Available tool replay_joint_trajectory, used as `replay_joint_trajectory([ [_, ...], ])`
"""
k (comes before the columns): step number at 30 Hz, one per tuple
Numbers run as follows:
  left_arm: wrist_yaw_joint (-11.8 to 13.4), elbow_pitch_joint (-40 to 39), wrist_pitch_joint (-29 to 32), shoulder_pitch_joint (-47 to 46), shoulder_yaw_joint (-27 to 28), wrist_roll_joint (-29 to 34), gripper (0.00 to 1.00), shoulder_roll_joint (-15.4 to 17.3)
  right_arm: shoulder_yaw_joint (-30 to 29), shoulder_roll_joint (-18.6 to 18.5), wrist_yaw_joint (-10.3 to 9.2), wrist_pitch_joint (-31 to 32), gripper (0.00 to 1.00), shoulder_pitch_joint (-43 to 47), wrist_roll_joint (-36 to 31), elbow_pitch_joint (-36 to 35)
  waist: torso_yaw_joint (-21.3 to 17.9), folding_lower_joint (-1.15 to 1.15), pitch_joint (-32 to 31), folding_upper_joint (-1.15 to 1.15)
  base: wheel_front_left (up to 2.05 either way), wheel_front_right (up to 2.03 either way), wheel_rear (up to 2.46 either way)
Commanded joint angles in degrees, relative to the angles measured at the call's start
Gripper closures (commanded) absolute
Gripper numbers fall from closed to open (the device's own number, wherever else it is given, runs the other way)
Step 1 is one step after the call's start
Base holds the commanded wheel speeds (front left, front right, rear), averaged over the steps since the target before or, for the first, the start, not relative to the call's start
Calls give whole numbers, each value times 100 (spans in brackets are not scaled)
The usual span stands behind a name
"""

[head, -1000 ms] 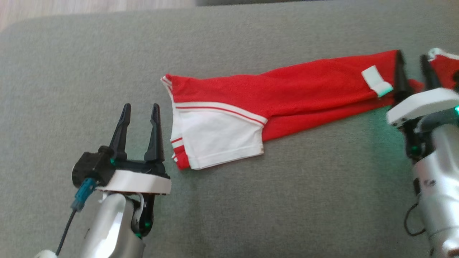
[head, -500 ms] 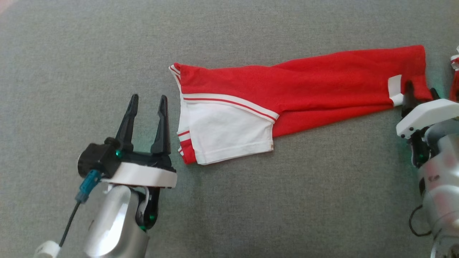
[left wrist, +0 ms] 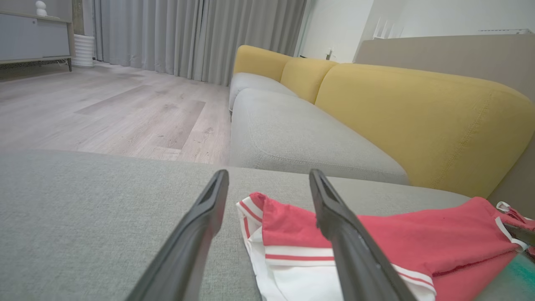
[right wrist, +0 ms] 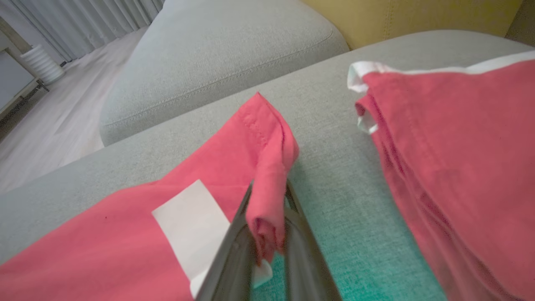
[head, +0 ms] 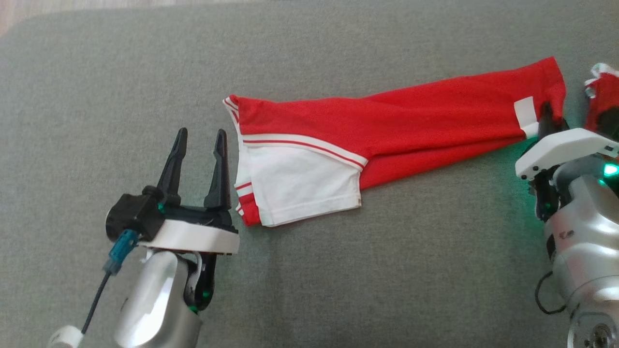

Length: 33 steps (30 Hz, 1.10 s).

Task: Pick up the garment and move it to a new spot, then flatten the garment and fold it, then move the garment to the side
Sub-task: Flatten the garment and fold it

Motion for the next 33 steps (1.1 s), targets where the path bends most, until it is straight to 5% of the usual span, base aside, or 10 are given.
replay_joint_trajectory([
  [1, 5, -155, -46, -56, 189, -50, 0, 42, 179, -6, -4, -100, 100, -45, 110, -216, -84, 0, -161, 0, 0, 0, 0],
  [16, -27, -203, -46, 480, 343, -109, 0, 41, 149, -292, -4, -235, 100, 677, 683, -562, -368, 0, -863, 0, 0, 0, 0],
  [33, 15, -322, -46, 872, 334, -142, 0, 41, 1535, 625, -4, 266, 100, 1142, 1197, -2286, 119, 0, -1453, 0, 0, 0, 0],
])
